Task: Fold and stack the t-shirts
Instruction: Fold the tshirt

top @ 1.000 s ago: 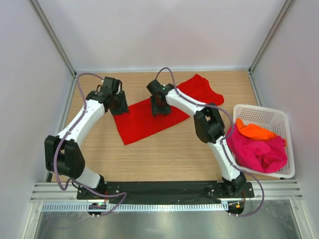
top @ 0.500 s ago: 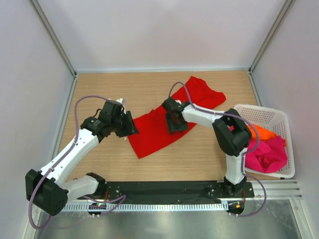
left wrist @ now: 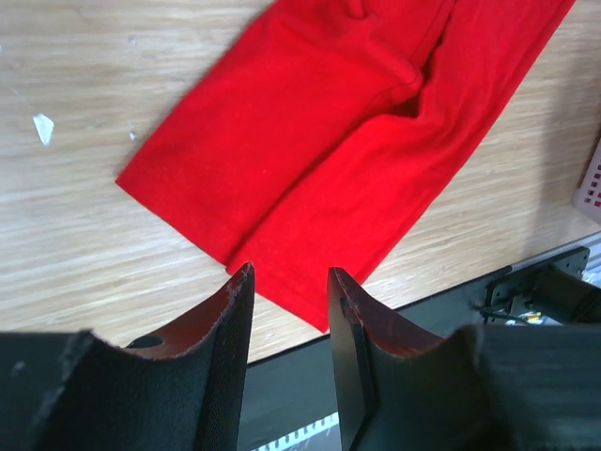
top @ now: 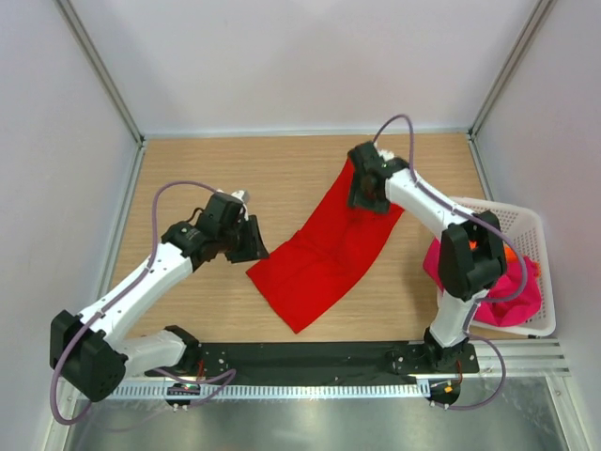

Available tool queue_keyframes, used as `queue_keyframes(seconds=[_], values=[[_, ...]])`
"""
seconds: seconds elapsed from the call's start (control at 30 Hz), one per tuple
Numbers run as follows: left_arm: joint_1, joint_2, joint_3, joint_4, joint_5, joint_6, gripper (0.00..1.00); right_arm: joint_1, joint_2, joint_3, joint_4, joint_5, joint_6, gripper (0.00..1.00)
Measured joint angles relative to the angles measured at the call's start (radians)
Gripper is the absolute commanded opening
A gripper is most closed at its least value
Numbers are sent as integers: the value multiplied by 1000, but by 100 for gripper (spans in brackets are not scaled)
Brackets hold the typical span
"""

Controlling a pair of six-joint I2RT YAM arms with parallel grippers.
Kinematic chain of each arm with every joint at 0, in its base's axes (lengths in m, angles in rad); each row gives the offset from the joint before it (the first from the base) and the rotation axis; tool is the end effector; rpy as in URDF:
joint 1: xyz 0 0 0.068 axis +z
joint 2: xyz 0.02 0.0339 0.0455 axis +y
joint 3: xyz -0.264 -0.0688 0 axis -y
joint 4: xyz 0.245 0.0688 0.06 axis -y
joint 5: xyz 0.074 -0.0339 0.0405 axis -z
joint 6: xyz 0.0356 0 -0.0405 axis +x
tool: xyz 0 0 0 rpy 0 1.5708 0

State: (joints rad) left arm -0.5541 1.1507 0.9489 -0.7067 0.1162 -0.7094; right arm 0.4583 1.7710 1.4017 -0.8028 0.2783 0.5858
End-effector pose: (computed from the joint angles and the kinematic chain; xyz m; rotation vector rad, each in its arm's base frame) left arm 0.1948 -0.1254 0.2780 -0.1497 2.5942 -0.6494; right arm 0.3314 0.1526 0.2400 0.2446 2.6496 -0.0549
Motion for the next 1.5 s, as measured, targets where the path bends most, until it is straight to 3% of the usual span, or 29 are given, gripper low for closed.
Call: queue_keyframes(seconds=[0.2, 0.3, 0.63, 1.03, 1.3, 1.5], values=[[0, 4, 82, 5, -21, 138, 39, -130, 280, 468, -3, 80, 71, 64], [0, 0, 103, 7, -27, 192, 39, -142, 407, 596, -34, 114, 76, 64], [10, 14, 118, -9, -45, 266, 40, -134, 640, 671, -26, 108, -12, 64], [66, 166, 198, -47, -42, 263, 41, -88, 896, 1067, 115, 64, -221, 62], [78, 248, 224, -40, 17, 267, 41, -41, 903, 1098, 154, -14, -187, 63], [83, 303, 233, -11, 75, 278, 41, -67, 759, 1011, 93, -42, -140, 62]])
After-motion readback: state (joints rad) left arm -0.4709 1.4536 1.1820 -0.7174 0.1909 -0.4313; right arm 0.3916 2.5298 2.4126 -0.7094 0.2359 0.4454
